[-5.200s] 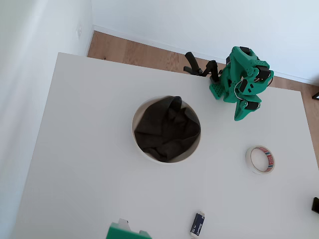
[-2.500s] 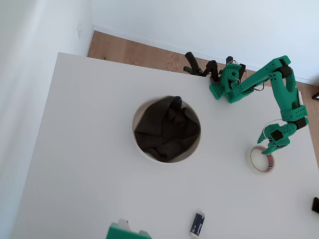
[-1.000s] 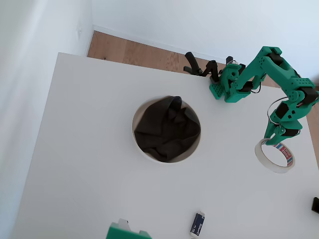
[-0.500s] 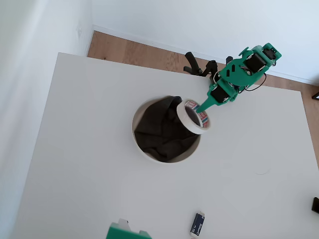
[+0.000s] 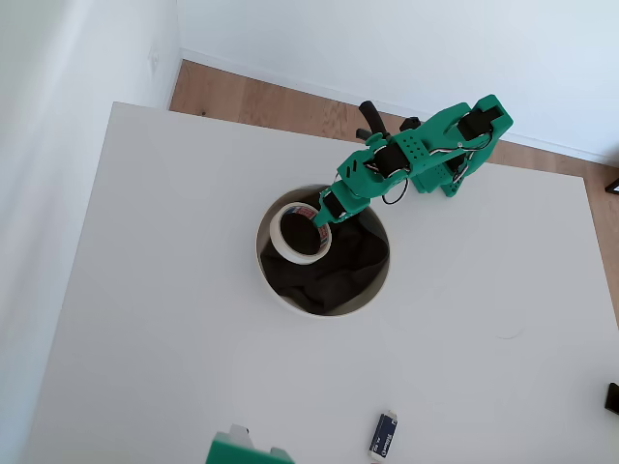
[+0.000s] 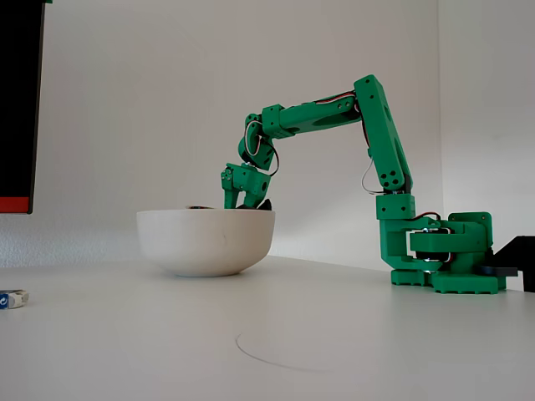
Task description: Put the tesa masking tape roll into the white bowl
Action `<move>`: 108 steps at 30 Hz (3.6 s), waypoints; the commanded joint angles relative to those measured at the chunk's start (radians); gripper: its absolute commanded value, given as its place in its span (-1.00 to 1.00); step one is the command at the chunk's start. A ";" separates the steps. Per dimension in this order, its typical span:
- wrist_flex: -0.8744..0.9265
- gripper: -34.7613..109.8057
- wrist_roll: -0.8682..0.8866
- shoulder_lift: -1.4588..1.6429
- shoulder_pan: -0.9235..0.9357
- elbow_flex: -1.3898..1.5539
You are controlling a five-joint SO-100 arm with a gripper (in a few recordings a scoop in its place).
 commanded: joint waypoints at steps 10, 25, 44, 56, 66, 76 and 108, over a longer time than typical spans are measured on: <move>0.029 -0.37 0.012 0.092 -0.037 -0.054; 0.071 -0.63 0.069 0.087 -0.067 -0.190; 0.663 -0.63 0.190 0.466 -0.670 -0.591; 0.528 -0.63 0.118 1.227 -1.011 0.311; 0.334 -0.63 0.064 1.557 -0.960 0.911; 0.268 -0.63 0.107 1.766 -1.005 1.212; 0.275 -0.64 0.175 1.937 -1.055 1.442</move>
